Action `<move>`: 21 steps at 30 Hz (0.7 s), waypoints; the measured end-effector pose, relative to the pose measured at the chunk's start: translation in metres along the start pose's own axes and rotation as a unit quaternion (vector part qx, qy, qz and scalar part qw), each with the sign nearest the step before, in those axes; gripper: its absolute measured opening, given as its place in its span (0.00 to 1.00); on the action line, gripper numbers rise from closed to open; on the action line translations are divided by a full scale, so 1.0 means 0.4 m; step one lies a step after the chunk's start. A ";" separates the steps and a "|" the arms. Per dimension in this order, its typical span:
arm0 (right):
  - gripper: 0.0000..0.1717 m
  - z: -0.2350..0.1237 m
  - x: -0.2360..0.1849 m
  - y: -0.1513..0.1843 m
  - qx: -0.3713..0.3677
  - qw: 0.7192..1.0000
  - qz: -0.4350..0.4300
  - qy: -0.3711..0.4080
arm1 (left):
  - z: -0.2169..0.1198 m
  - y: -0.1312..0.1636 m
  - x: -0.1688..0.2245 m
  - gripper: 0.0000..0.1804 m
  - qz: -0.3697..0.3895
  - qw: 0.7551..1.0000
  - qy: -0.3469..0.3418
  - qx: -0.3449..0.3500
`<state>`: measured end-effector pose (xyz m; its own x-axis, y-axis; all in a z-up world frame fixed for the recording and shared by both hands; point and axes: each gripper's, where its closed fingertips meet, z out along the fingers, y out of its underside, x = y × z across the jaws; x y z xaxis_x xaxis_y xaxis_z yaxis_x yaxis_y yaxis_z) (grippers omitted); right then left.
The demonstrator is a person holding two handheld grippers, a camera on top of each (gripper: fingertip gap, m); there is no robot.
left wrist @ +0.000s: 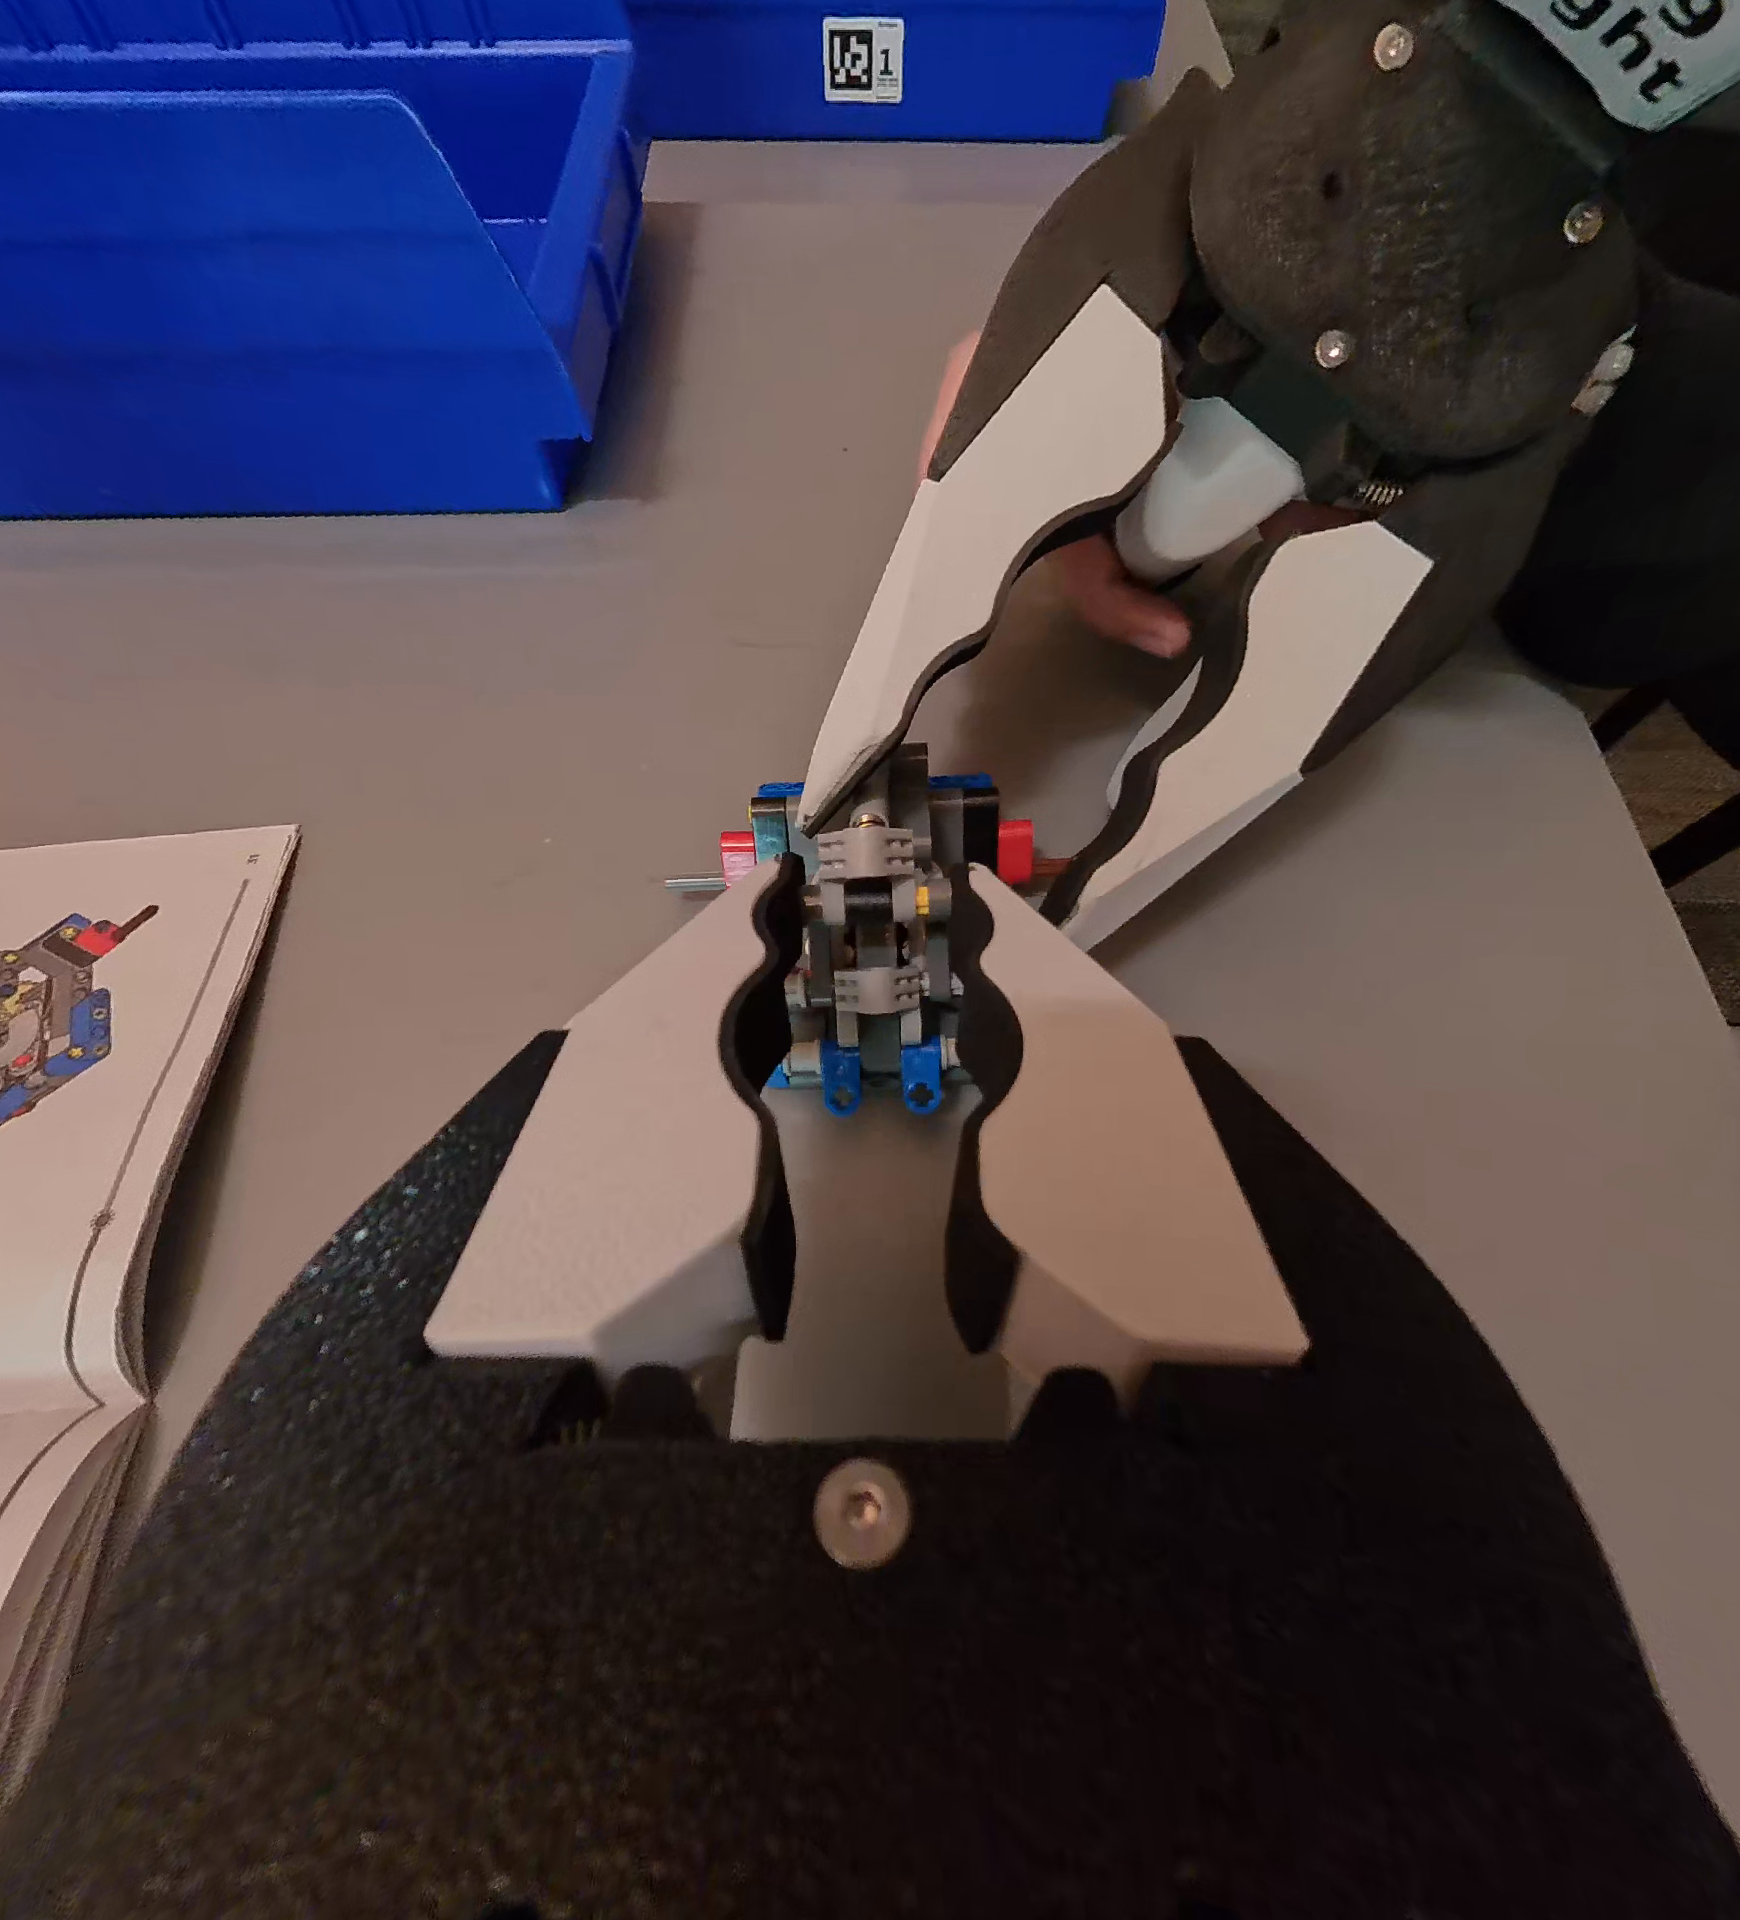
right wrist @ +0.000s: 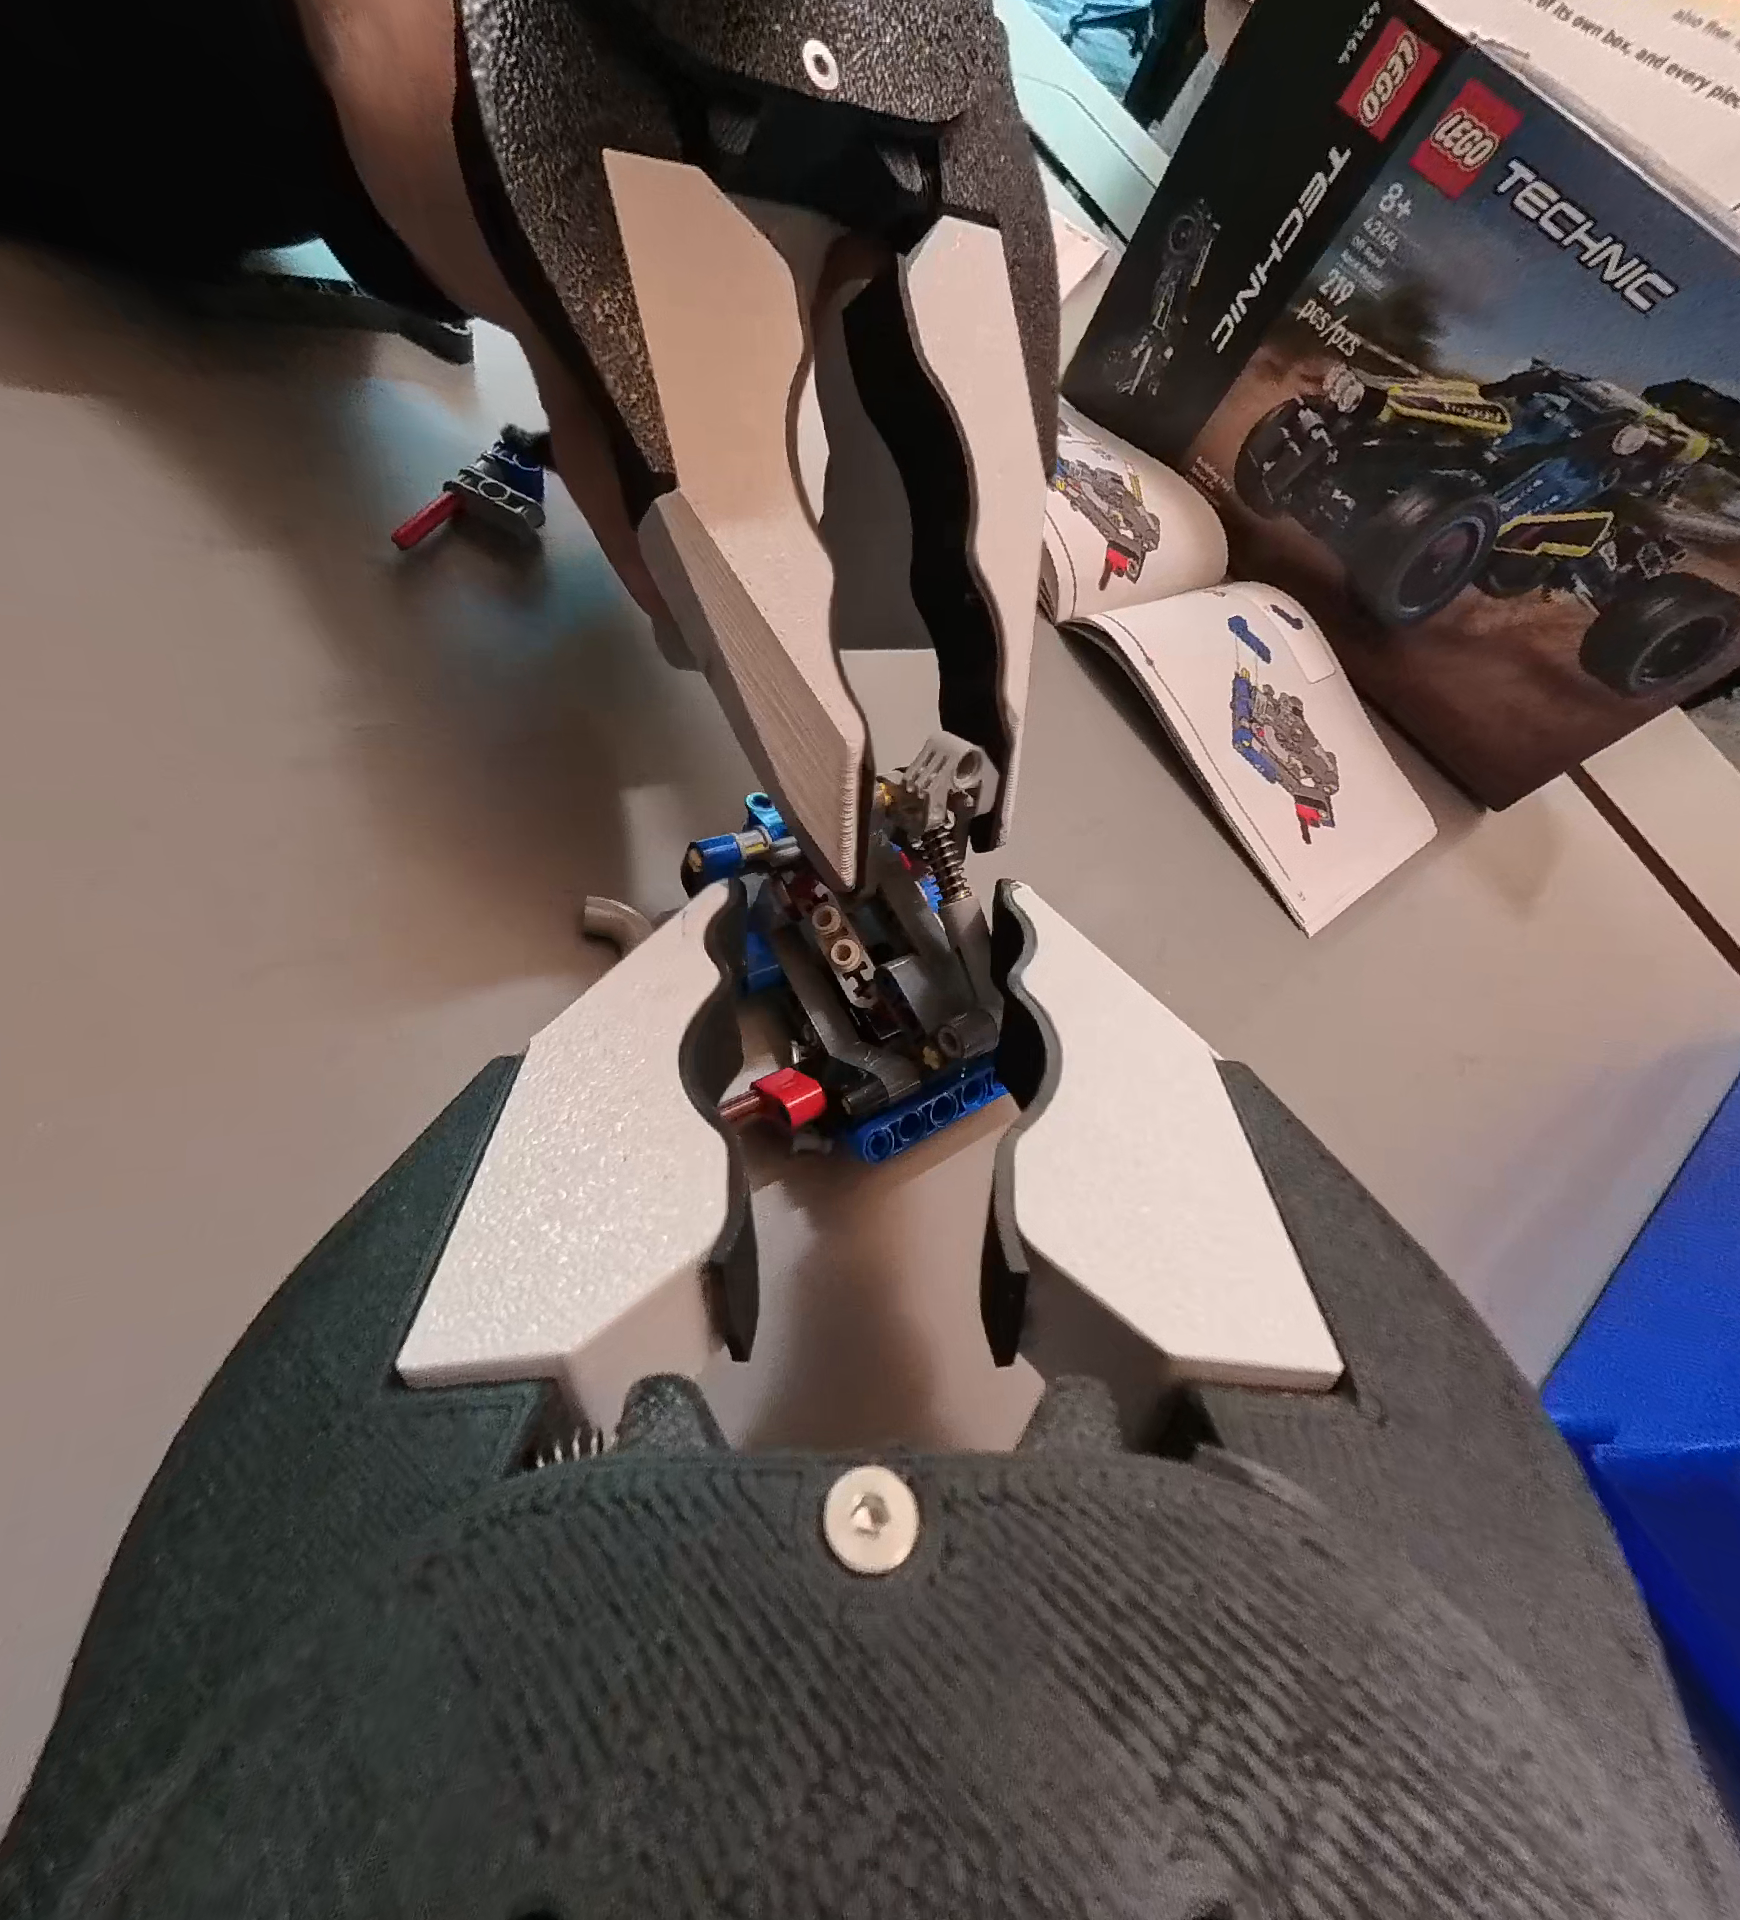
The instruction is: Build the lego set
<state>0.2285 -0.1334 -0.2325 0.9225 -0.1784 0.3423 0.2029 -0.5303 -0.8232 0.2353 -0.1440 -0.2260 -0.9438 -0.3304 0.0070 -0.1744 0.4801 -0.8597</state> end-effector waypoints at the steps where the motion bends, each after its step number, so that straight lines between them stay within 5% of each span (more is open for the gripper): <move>1: 0.26 0.000 0.001 0.001 -0.001 1.000 -0.004 0.003 | 0.001 -0.001 0.001 0.14 -0.004 1.000 0.004 0.003; 7: 0.25 -0.002 0.002 0.015 -0.014 1.000 -0.016 0.005 | -0.012 0.002 -0.001 0.24 0.034 0.999 -0.021 -0.003; 13: 0.26 -0.008 0.007 0.006 0.006 1.000 0.002 0.003 | -0.015 -0.002 0.006 0.14 0.041 0.999 -0.020 0.000; 21: 0.27 -0.007 0.003 -0.009 0.015 1.000 -0.008 0.004 | -0.015 -0.004 -0.001 0.13 0.034 0.999 -0.019 0.009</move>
<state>0.2281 -0.1339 -0.2279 0.9169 -0.1763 0.3581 0.2272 -0.5072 -0.8314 0.2342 -0.1399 -0.2215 -0.9421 -0.3279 -0.0703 -0.1048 0.4870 -0.8671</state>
